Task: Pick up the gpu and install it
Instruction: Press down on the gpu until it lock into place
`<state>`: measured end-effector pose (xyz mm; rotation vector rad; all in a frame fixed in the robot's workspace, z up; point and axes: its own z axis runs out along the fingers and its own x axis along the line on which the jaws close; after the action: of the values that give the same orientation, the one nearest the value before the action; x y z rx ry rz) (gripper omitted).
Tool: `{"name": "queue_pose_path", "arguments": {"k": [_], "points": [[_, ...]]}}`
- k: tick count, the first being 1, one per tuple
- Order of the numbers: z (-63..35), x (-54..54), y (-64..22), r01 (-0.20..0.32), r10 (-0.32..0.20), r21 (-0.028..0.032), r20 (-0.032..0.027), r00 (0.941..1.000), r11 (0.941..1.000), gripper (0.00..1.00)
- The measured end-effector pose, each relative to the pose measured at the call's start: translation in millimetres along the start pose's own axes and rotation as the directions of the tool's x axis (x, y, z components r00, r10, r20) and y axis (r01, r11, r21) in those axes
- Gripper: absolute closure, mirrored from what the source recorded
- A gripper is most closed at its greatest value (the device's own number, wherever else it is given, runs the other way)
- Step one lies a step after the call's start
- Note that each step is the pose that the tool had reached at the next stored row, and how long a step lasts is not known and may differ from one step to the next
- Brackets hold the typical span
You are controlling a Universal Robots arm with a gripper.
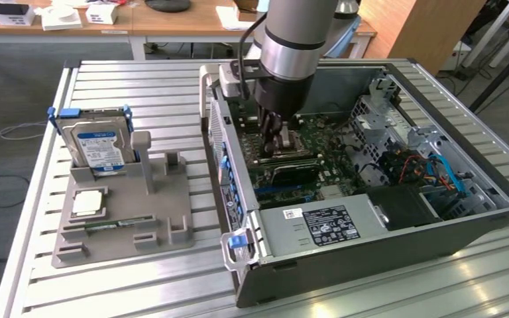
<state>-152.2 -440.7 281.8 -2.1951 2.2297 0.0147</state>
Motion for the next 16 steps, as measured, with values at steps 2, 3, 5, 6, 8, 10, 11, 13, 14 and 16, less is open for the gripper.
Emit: {"name": "queue_pose_path", "arguments": {"k": [2, 3, 5, 6, 8, 10, 11, 13, 14, 16], "points": [[0.0, 1.8, 0.1, 0.000, 0.000, 0.0000, 0.0003, 1.0000, 1.0000, 0.89], [0.0, 2.8, 0.1, 0.000, 0.000, 0.0000, 0.0006, 1.0000, 1.0000, 0.89], [-0.1, 4.9, 0.1, 0.000, 0.000, 0.0000, 0.0012, 1.0000, 1.0000, 0.89], [-0.1, 5.9, 0.1, 0.000, 0.000, 0.0000, 0.0015, 1.0000, 1.0000, 0.89], [-0.1, 8.1, 0.1, 0.000, 0.000, -0.0001, 0.0021, 1.0000, 1.0000, 0.89], [-0.2, 9.7, 0.2, 0.000, 0.000, -0.0001, 0.0026, 1.0000, 1.0000, 0.89], [-0.1, 9.8, 0.2, 0.000, 0.000, -0.0001, 0.0027, 1.0000, 1.0000, 0.89], [0.0, 9.8, 0.2, 0.000, 0.000, 0.0000, 0.0028, 1.0000, 1.0000, 0.89], [0.7, 9.8, 0.2, 0.000, 0.000, 0.0002, 0.0030, 1.0000, 1.0000, 0.89], [2.7, 9.8, 0.2, 0.000, 0.000, 0.0003, 0.0029, 1.0000, 1.0000, 0.89]]}}
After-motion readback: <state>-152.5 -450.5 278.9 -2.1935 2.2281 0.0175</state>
